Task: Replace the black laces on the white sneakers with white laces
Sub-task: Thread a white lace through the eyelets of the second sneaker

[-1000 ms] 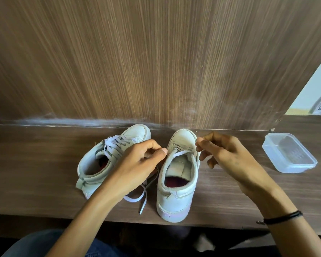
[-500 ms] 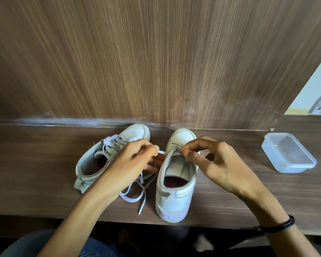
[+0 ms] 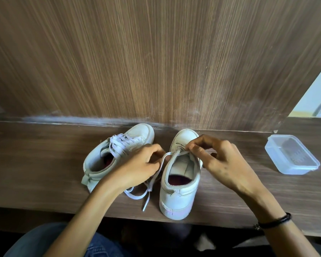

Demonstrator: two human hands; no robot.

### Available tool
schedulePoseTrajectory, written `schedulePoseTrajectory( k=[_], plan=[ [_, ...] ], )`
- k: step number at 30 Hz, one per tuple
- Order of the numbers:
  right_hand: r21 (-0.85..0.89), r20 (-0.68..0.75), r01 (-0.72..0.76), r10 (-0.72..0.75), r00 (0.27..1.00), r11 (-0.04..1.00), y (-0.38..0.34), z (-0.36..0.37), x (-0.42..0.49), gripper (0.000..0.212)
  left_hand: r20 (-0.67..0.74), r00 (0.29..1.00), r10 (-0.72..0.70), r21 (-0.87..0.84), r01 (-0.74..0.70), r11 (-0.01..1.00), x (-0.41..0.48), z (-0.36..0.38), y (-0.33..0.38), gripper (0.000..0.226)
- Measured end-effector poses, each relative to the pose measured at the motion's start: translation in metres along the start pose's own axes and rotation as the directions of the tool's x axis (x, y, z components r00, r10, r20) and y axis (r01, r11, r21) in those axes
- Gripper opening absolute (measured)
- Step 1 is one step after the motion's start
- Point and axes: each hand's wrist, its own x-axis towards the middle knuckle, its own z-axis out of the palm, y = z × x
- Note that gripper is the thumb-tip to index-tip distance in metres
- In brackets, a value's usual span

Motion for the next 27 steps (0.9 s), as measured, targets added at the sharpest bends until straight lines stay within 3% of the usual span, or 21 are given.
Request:
schedulePoseTrajectory(
  k=[4, 6, 8, 12, 14, 16, 18, 20, 23, 25, 26, 27],
  plan=[
    [0.014, -0.03, -0.007, 0.007, 1.0, 1.0, -0.002, 0.0, 0.0, 0.017, 0.062, 0.996, -0.064, 0.006, 0.064, 0.998, 0.001, -0.004, -0.001, 0.013],
    [0.026, -0.041, -0.018, 0.019, 0.999, 0.999, -0.004, -0.001, 0.0, 0.019, 0.001, 0.998, -0.061, 0.01, 0.061, 0.998, 0.002, -0.006, -0.001, 0.018],
    [0.033, -0.053, -0.025, 0.027, 0.998, 0.999, -0.005, -0.002, 0.0, 0.02, -0.127, 0.992, -0.001, -0.022, -0.002, 1.0, 0.003, -0.006, 0.002, 0.029],
    [0.034, -0.086, -0.012, 0.015, 0.996, 0.999, -0.007, -0.002, 0.0, 0.016, -0.403, 0.908, 0.11, -0.204, -0.207, 0.957, 0.004, -0.007, 0.024, 0.034],
    [0.105, -0.086, 0.033, -0.024, 0.996, 0.994, -0.013, 0.001, 0.0, 0.007, -0.425, 0.891, 0.158, -0.287, -0.299, 0.91, 0.004, -0.005, 0.041, 0.033],
    [0.256, -0.03, 0.097, -0.092, 0.995, 0.962, -0.02, 0.005, 0.002, 0.017, -0.416, 0.884, 0.214, -0.333, -0.366, 0.869, 0.004, -0.001, 0.054, 0.028],
    [0.425, 0.053, 0.107, -0.142, 0.988, 0.899, -0.026, 0.011, 0.004, 0.027, -0.407, 0.874, 0.264, -0.345, -0.415, 0.842, 0.003, 0.001, 0.063, 0.02],
    [0.586, 0.049, 0.095, -0.153, 0.987, 0.805, -0.031, 0.013, 0.006, 0.031, -0.44, 0.857, 0.268, -0.404, -0.456, 0.793, 0.003, -0.001, 0.064, 0.018],
    [0.869, -0.143, 0.136, -0.022, 0.99, 0.476, -0.037, 0.001, 0.008, 0.031, -0.509, 0.844, 0.167, -0.565, -0.474, 0.676, 0.003, -0.011, 0.059, 0.019],
    [0.933, -0.238, 0.212, 0.057, 0.97, 0.29, -0.034, -0.014, 0.009, 0.026, -0.543, 0.835, 0.084, -0.623, -0.468, 0.627, 0.004, -0.018, 0.055, 0.018],
    [0.923, -0.263, 0.231, 0.067, 0.962, 0.308, -0.032, -0.019, 0.009, 0.022, -0.554, 0.83, 0.061, -0.637, -0.47, 0.611, 0.005, -0.02, 0.053, 0.018],
    [0.884, -0.272, 0.225, 0.06, 0.96, 0.41, -0.033, -0.022, 0.008, 0.018, -0.562, 0.825, 0.051, -0.64, -0.474, 0.605, 0.006, -0.021, 0.052, 0.018]
  ],
)
